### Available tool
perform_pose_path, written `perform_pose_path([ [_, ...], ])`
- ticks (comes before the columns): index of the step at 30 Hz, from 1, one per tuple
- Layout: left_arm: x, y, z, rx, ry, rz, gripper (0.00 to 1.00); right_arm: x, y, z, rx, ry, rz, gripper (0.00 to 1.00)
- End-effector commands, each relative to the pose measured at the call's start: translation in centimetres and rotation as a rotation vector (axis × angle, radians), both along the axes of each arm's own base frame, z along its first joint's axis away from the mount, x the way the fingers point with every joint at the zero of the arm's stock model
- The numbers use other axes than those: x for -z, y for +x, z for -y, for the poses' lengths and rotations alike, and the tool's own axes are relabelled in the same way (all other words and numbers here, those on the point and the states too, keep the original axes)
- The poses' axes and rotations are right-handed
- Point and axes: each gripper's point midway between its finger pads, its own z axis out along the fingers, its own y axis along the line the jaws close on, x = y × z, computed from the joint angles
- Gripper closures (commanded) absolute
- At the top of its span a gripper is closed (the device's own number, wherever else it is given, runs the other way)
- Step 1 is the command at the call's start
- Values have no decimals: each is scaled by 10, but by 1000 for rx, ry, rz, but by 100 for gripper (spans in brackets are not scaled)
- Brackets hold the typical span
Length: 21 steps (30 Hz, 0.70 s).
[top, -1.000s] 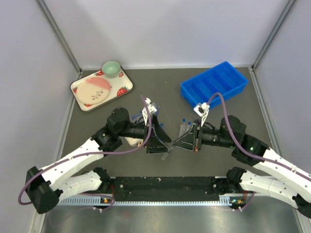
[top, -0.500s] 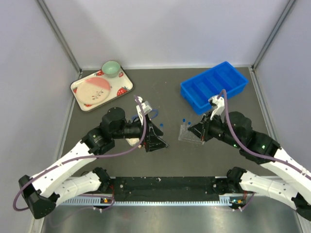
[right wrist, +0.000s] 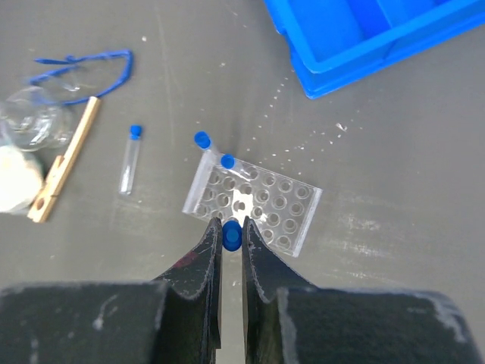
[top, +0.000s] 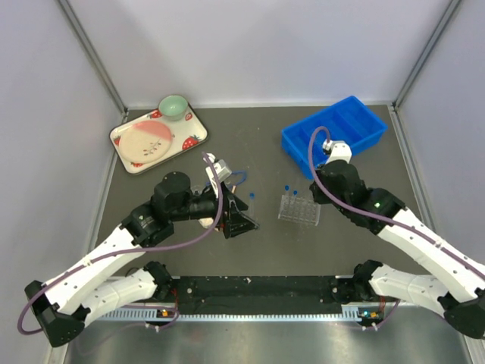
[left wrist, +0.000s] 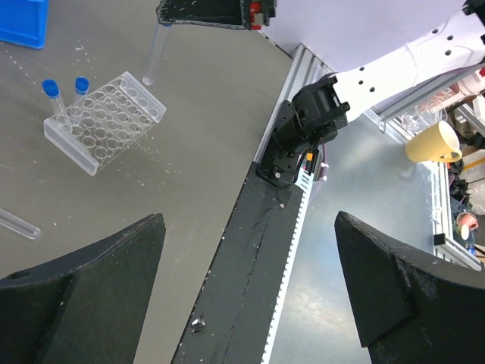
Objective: Organize the chemistry lab equipment
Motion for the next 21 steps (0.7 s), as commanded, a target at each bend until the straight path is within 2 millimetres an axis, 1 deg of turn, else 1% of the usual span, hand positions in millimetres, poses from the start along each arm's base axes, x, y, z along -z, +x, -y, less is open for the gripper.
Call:
perform_pose_path([
  [1, 0, 2, -2, -13, -5, 33, 1, 13, 19, 9, 81, -67, 15, 100],
  [3, 2, 3, -2, -15, -2, 36, 1, 17, 26, 6, 90, -63, 19, 100],
  [5, 3, 3, -2, -15, 1, 39, 1, 28, 31, 4, 91, -80, 2, 100],
  [7, 5, 2, -3, -13, 4, 37, 1, 35, 36, 1, 94, -83, 2, 100],
  [8, 6, 2, -3, -13, 5, 38, 1, 42, 38, -1, 91, -97, -12, 100],
  [11, 8, 2, -5, -20, 16, 43, 1, 49, 45, -5, 94, -89, -13, 100],
  [12, 7, 2, -6, -23, 15, 47, 1, 55, 46, -6, 92, -94, -25, 100],
  [14, 8, 2, -7, -24, 19, 46, 1, 56, 52, -9, 93, -81, -11, 100],
  [15, 7, 1, -7, -24, 15, 47, 1, 62, 53, -9, 91, -88, -19, 100],
  [21, 3, 0, -8, -21, 5, 59, 1, 71, 64, -14, 92, -85, -16, 100],
])
